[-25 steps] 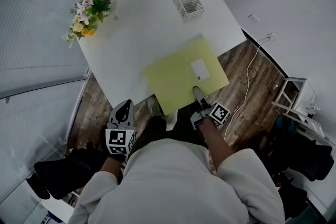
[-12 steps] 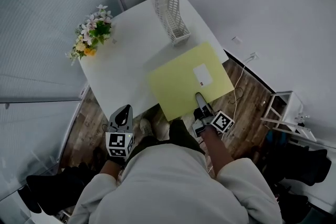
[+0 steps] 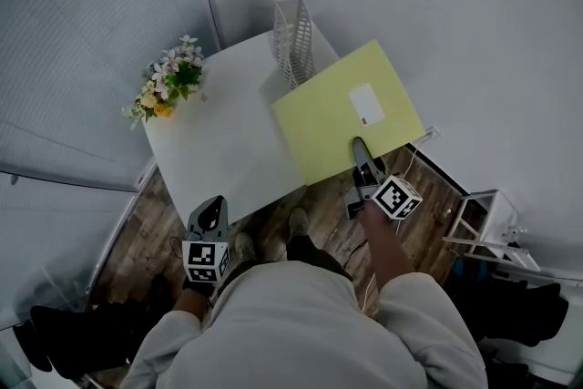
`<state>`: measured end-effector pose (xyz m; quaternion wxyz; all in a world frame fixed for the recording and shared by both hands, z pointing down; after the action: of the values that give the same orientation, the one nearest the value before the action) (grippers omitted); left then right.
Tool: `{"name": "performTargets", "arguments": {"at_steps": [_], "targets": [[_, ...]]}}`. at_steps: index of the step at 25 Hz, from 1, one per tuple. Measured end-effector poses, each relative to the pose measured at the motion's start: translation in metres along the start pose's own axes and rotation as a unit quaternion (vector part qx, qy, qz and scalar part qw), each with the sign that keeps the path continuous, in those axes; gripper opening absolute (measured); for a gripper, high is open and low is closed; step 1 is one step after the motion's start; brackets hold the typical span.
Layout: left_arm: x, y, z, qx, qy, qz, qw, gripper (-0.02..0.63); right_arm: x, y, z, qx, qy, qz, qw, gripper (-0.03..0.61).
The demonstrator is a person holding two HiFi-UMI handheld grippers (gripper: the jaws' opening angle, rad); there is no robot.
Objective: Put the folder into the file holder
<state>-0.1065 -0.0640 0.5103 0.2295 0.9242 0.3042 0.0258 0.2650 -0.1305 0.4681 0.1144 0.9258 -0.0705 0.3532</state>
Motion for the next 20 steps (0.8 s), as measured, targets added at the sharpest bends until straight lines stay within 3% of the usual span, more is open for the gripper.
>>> {"name": "performTargets", "arguments": {"at_steps": [5,12,20], "targets": [[-0.006,-0.004,0.001,0.006,-0.011,0.022,0.9997,0.008,-0.022,0.04,0.051,0.025,-0.088,-0.004,0.996,0.158],[-0.008,-0.007,-0.001,0.013,-0.028,0.049,0.9983,0.008,-0.056,0.093,0.096,0.051,-0.192,-0.012,0.98,0.158],[-0.014,-0.009,-0.007,0.014,-0.047,0.072,0.9962,0.008,-0.072,0.131,0.11,0.068,-0.246,-0.035,0.966,0.16]]}}
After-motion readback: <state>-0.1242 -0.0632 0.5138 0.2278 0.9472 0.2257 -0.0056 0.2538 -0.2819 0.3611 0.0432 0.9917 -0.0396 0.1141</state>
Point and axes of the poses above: the fingertips, and each gripper's own axes: y forward along the fingers, x to its right, z out of its top, the point moved 3 cm from there along -y, backward along the fingers, and after that the axes turned 5 degrees about -z, right-handed, at the moved point
